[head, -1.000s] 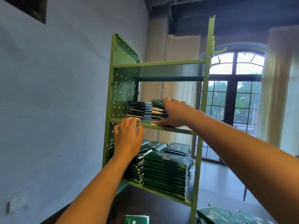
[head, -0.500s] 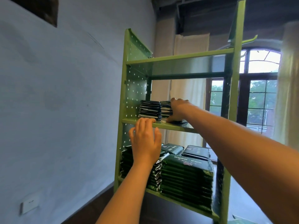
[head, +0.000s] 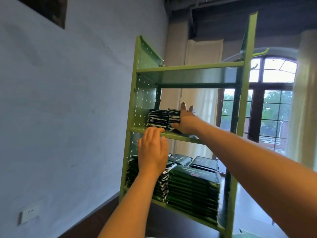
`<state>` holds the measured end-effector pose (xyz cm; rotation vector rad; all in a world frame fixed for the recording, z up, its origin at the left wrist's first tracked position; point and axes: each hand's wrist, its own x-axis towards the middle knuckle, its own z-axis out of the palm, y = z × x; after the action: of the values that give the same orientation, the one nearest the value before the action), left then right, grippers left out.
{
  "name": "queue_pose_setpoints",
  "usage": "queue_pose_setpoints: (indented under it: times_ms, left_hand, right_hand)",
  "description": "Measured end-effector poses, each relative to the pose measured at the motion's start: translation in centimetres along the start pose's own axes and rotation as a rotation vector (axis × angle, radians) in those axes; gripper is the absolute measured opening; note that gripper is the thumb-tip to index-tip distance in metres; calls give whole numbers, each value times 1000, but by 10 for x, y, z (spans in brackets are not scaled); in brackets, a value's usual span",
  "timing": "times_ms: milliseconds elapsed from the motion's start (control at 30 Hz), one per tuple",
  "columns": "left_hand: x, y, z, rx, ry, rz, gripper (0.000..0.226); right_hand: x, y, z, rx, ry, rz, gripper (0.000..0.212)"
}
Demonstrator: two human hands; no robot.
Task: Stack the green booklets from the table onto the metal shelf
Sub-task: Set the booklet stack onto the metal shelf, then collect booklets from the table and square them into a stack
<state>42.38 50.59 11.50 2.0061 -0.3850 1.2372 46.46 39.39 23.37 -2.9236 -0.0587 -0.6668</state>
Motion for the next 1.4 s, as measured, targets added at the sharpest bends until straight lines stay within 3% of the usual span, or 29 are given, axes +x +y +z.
queue_pose_setpoints:
  times_ms: [133,267,400,500,600,800,900,1100,1233,1400]
  left_hand:
    - [0,0,-10,2,-106,-33,41]
    - [5,6,-30,74,-319,-40,48]
    - [-6,16,-50,67,-380,25,48]
    - [-28,33,-65,19,-408,139,57]
    - [-55,49,-74,-10,-563,228,59]
    - [-118,93,-77,-61,-880,233,24]
    - [-152,115,-71,-28,-1063,259,22]
    - [-214,137,-56,46,-1295,169,48]
    - [-243,139,-44,310,-1285,70,78]
    - [-273,149,-35,363,-1255,-28,81]
  right_hand:
    - [-34,-3,-5,40,14,-103,81]
    - [-83,0,-17,124,39,-295,53]
    - [-141,12,-23,81,61,-434,49]
    - [-181,24,-31,61,-15,-494,47]
    - [-222,41,-37,17,-148,-532,40]
    - [-308,91,-28,-118,-362,-479,42]
    - [-345,120,-14,-135,-432,-415,43]
    - [-402,177,2,-144,-526,-246,51]
    - [-432,207,8,-110,-555,-133,50]
    - [-472,231,17,-38,-584,-28,63]
